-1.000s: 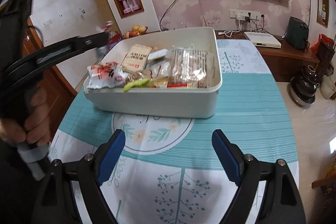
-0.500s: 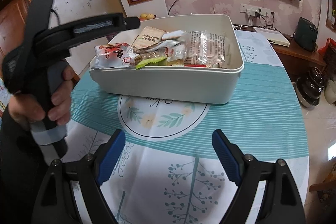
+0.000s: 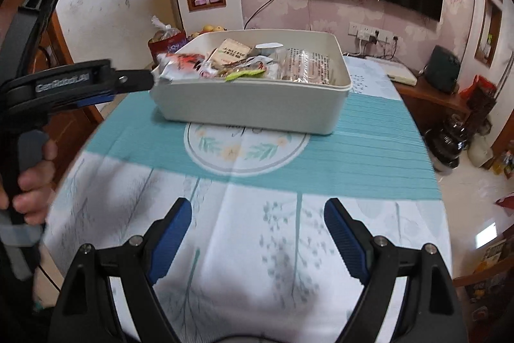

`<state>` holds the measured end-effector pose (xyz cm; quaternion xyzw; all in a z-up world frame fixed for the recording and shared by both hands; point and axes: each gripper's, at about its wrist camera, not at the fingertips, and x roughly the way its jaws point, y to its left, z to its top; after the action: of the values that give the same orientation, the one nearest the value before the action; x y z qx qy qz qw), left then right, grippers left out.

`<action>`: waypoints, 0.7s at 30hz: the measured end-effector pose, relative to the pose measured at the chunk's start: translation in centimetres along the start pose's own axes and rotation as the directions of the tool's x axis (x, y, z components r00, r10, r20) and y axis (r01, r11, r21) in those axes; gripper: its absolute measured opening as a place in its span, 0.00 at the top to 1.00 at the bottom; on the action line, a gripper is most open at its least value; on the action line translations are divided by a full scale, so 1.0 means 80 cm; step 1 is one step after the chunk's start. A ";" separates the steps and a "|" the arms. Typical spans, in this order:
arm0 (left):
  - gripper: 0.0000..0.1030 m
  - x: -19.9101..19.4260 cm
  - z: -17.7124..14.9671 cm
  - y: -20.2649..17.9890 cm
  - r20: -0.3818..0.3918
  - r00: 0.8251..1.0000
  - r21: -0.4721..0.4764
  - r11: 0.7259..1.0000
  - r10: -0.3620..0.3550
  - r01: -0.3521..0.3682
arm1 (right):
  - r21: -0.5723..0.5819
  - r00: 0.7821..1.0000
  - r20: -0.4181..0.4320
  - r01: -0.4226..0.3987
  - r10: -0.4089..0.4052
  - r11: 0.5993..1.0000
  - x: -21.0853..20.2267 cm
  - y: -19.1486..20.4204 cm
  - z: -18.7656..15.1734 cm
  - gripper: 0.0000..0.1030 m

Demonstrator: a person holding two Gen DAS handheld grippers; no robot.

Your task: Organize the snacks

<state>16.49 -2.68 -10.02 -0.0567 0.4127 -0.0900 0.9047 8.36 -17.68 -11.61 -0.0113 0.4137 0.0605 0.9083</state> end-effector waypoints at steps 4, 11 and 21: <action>0.20 -0.039 -0.037 0.003 0.006 1.000 -0.025 0.999 0.020 -0.020 | 0.003 1.000 -0.008 0.024 -0.024 1.000 -0.028 0.009 -0.024 0.17; 0.01 -0.107 -0.083 -0.022 0.074 0.997 0.003 1.000 0.007 -0.007 | 0.155 0.999 0.047 -0.008 0.001 0.988 -0.080 0.012 -0.043 0.17; 0.01 -0.180 -0.084 -0.058 0.184 0.977 0.018 0.994 0.105 -0.110 | 0.139 0.982 0.168 0.061 -0.084 0.988 -0.150 0.048 -0.048 0.01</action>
<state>1.61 -4.35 -2.95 -0.0297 0.3293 -0.0412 0.9429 -2.83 -15.33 -4.96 0.0394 0.3352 0.0003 0.9413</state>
